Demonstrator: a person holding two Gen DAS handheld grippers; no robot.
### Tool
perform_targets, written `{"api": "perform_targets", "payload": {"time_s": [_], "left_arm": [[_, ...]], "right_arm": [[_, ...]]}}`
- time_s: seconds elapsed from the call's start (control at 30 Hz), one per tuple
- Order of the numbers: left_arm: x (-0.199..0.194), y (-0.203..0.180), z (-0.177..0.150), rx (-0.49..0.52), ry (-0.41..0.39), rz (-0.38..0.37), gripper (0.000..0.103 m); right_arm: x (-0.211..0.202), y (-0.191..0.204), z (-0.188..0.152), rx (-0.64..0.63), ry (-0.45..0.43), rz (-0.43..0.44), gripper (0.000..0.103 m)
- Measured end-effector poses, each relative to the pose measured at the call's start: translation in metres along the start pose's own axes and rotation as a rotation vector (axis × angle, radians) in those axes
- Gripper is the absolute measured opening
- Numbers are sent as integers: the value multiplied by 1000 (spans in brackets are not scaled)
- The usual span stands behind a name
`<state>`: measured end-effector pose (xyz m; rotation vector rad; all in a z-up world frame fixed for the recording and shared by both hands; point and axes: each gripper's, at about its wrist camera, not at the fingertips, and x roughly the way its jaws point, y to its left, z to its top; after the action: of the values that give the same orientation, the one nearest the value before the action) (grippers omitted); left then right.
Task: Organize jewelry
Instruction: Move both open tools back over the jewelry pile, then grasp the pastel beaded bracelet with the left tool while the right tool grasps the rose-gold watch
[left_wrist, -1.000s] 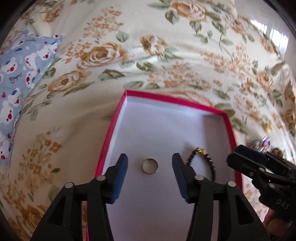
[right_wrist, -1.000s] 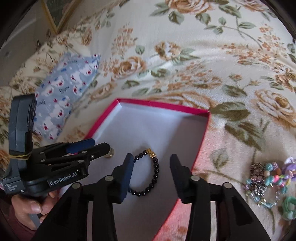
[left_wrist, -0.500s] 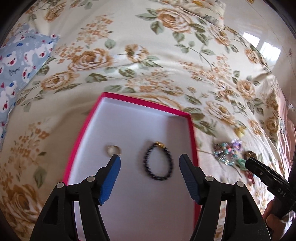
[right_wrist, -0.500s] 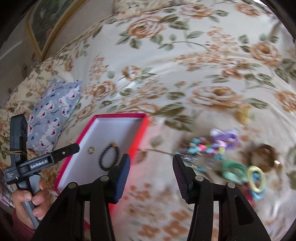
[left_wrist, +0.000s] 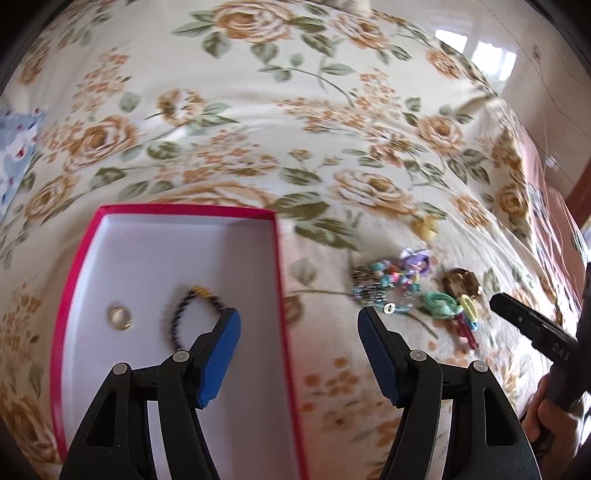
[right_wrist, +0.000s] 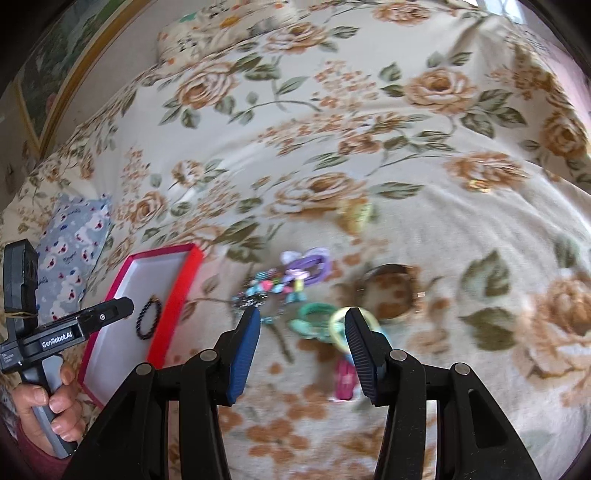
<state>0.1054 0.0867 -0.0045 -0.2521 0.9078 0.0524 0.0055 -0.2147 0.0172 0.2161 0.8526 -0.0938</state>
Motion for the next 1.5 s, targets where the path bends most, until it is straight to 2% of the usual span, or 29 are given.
{"api": "perform_targets", "payload": {"time_s": [0.37, 0.77, 0.87, 0.93, 1.0, 1.07, 1.1, 1.17, 1.33, 1.5], "left_arm": [[48, -50, 23, 167, 54, -44, 64], [132, -96, 39, 355, 145, -9, 60], [148, -104, 39, 391, 165, -3, 50], [157, -107, 40, 399, 184, -9, 35], [162, -108, 40, 408, 181, 0, 28], [163, -108, 40, 407, 175, -12, 24], [163, -107, 41, 400, 171, -18, 18], [160, -102, 43, 373, 164, -46, 11], [137, -89, 46, 315, 124, -91, 9], [106, -77, 46, 266, 70, -119, 8]], "right_arm": [[5, -41, 7, 51, -2, -60, 50], [35, -63, 16, 66, 52, -87, 50], [43, -63, 17, 58, 64, -92, 49], [49, -62, 17, 51, 73, -97, 49], [57, -61, 17, 35, 89, -115, 48], [63, -61, 16, 27, 102, -132, 41], [66, -62, 15, 25, 105, -147, 27], [66, -64, 15, 27, 98, -168, 12], [55, -61, 16, 23, 58, -173, 7], [41, -50, 20, 5, 17, -155, 7]]}}
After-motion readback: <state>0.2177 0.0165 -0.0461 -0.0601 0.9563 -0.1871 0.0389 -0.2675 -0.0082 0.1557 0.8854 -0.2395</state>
